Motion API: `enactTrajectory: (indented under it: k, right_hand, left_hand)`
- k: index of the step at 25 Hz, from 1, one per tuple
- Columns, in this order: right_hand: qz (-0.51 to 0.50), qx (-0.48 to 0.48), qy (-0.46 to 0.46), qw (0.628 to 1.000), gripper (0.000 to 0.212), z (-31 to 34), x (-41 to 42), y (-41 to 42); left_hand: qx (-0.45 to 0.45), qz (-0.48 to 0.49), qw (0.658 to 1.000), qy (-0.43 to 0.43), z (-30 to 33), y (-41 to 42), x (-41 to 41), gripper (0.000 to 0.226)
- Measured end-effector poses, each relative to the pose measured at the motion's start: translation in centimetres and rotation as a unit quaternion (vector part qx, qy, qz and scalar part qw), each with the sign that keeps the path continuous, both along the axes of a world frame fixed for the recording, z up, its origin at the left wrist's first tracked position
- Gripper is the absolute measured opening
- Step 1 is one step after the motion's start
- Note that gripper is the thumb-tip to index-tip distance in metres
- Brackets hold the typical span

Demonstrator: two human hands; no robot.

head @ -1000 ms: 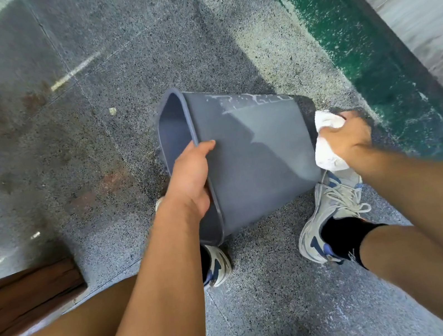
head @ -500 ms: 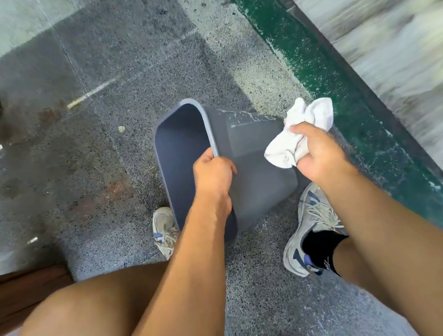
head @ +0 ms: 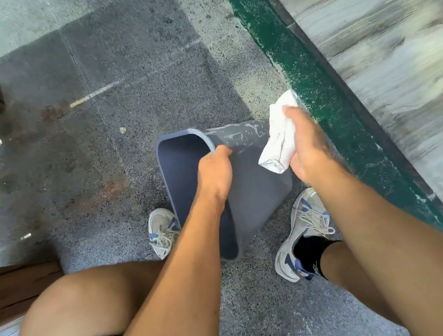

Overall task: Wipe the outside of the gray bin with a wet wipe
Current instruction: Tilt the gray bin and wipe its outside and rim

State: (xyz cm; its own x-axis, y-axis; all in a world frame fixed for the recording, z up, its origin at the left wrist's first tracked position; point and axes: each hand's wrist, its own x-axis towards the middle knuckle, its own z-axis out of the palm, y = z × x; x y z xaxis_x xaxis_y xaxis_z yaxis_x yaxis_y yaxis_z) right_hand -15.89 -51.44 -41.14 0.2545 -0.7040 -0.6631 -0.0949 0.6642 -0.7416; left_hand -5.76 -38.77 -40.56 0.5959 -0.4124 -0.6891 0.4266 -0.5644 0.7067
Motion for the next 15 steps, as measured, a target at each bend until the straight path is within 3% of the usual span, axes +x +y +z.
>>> enactTrajectory:
  k: [2,3,5,7,9,11,15]
  right_hand:
    - [-0.026,0.037,-0.090,0.995,0.029,0.3,0.2,0.1]
    - [-0.030,0.029,-0.097,0.994,0.026,0.2,0.5,0.3]
    - [0.003,-0.027,-0.066,0.997,0.025,-0.4,0.9,1.1]
    - [0.104,-0.119,-0.010,0.987,0.047,-1.2,1.2,2.5]
    - [0.166,-0.195,0.057,0.965,0.064,-1.5,1.9,4.0]
    - [0.168,-0.243,0.071,0.953,0.065,-1.1,2.9,5.4]
    - [0.201,-0.345,0.137,0.907,0.060,-1.5,4.8,7.5]
  left_hand:
    - [-0.026,0.009,0.999,0.026,0.3,-0.4,-0.6,0.012]
    - [-0.044,0.032,0.997,0.055,0.1,-0.5,-0.5,0.020]
    - [-0.098,0.089,0.983,0.128,-0.4,-0.5,0.1,0.033]
    - [-0.148,0.127,0.970,0.148,-0.6,-0.4,0.7,0.033]
    - [-0.161,0.130,0.968,0.141,-0.7,-0.4,1.1,0.052]
    - [-0.154,0.132,0.971,0.125,-1.0,-0.5,1.1,0.059]
    - [-0.165,0.111,0.970,0.141,-0.8,-0.8,1.0,0.054]
